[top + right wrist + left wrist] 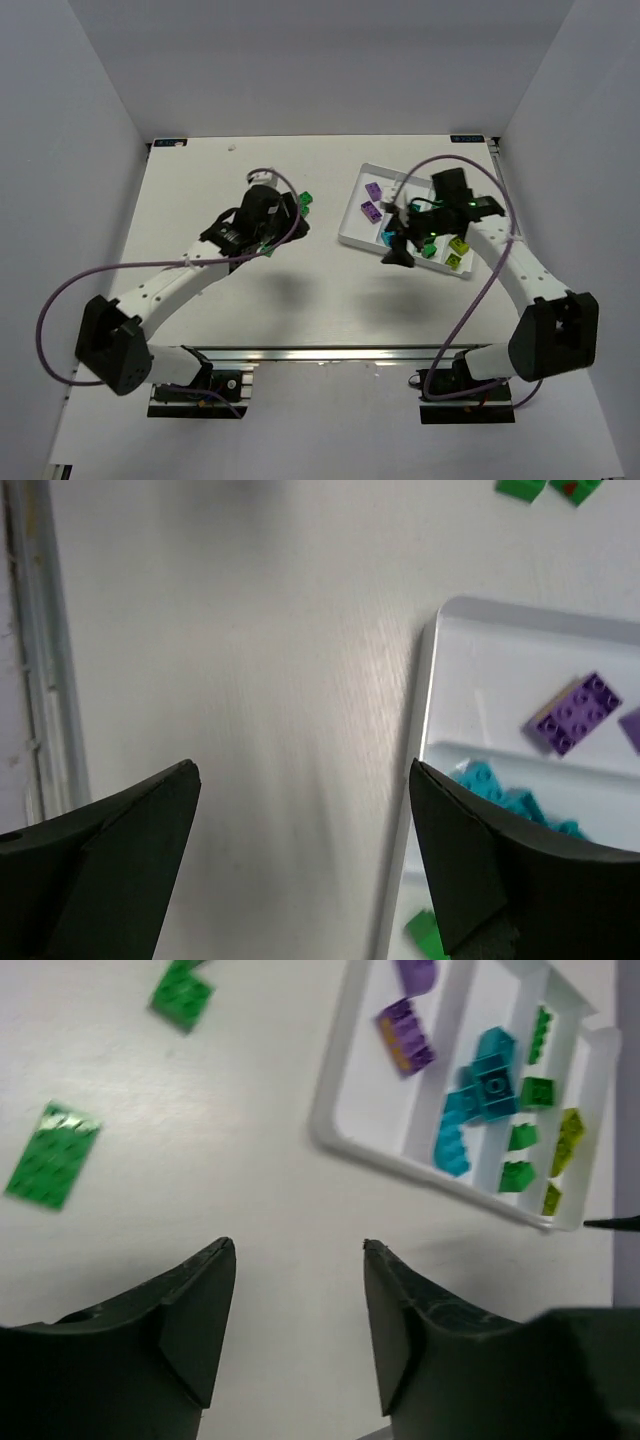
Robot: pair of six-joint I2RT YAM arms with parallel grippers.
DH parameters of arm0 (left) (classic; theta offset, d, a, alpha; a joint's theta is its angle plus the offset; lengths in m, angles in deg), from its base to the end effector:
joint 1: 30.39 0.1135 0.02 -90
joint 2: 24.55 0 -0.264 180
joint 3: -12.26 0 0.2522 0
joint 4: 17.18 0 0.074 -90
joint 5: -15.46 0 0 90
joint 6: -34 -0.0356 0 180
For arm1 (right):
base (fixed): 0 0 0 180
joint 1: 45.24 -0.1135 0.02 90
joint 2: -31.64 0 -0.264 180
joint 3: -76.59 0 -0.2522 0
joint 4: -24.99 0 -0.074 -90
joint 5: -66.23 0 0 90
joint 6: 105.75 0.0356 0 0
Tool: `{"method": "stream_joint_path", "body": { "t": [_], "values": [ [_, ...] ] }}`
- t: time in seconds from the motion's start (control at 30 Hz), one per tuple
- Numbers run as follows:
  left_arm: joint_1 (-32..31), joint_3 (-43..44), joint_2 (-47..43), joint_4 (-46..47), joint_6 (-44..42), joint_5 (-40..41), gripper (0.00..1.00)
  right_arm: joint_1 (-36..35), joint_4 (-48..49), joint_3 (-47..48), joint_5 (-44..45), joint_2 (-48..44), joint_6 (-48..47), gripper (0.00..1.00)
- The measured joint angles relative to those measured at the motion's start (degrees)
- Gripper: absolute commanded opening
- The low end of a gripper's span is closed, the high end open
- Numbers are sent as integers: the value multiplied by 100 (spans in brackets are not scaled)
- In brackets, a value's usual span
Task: Sort the legos into containers by color
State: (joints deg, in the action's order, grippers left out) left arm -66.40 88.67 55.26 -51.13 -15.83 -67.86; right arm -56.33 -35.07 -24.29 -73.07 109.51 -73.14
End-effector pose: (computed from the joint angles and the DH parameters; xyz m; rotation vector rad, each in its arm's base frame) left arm 0.2548 -0.1801 0.2920 -0.1488 2.2802 -0.5923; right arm 0.2568 0.0778 0.2939 -1.4926 1.6848 0.6971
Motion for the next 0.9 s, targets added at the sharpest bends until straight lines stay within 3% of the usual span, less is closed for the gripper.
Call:
{"method": "stream_joint_path", "body": {
  "t": [0.03,0.13,0.3,0.57,0.9],
  "values": [
    [61,-284,-284,-76,33,79,74,-407,358,0,372,70,365,89],
    [164,-1001,-981,-319,168,282,78,-1394,1222,269,1412,549,1480,89],
    [262,-1565,-1910,-715,431,667,80,-2356,1729,2087,2684,2393,3134,89],
    [295,-1681,-2820,-1139,706,1338,90,-2566,1493,5285,3407,5250,4413,88],
    [330,-1641,-2903,-1545,754,1825,93,-2540,1340,5475,3744,5952,4645,81]
  ]
}}
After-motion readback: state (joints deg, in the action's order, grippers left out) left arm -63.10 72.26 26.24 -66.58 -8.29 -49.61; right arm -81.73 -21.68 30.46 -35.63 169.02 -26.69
